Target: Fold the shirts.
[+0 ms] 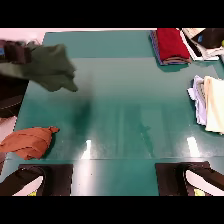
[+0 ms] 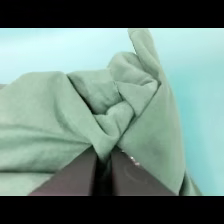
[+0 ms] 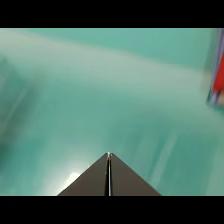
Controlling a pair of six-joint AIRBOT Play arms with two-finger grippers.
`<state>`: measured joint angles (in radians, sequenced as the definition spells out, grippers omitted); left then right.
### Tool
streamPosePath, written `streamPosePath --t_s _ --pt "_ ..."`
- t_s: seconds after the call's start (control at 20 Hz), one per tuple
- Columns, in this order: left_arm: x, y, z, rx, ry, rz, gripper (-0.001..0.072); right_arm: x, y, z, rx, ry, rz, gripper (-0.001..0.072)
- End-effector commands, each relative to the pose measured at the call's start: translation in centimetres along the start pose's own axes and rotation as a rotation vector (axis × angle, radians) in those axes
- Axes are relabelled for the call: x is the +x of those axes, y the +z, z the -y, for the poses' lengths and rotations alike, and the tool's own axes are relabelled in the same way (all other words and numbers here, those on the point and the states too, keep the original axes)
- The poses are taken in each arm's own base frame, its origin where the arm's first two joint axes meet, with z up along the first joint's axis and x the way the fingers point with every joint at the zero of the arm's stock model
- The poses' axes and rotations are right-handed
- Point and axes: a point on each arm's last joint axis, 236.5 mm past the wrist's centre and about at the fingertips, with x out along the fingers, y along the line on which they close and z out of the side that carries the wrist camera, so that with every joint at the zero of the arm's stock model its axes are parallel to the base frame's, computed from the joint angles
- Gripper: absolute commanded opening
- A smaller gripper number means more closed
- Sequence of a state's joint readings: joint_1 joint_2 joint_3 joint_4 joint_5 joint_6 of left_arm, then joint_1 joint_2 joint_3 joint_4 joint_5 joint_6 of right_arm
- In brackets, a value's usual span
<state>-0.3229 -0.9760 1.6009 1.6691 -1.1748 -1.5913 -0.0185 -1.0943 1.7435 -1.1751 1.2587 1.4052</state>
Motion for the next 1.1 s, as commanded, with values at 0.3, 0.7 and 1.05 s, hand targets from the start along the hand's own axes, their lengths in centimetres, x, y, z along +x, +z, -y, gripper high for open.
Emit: streamPosePath --t_s 0.3,0.7,1.05 --pt "6.0 -4.0 25.2 0.264 -0.510 -0.105 0.0443 -3.6 4.2 -1.1 -0.048 -0.009 0.132 0.0022" --pt "19.2 -9.8 14.5 -0.030 -0.328 -0.389 0.0547 -3.4 3.0 -1.3 -0.048 -0.002 0.084 0.0022" --pt "28.2 -21.7 11.0 -0.343 -0.367 -0.740 0.0547 -2.2 1.2 -1.0 -0.033 0.006 0.014 0.0022"
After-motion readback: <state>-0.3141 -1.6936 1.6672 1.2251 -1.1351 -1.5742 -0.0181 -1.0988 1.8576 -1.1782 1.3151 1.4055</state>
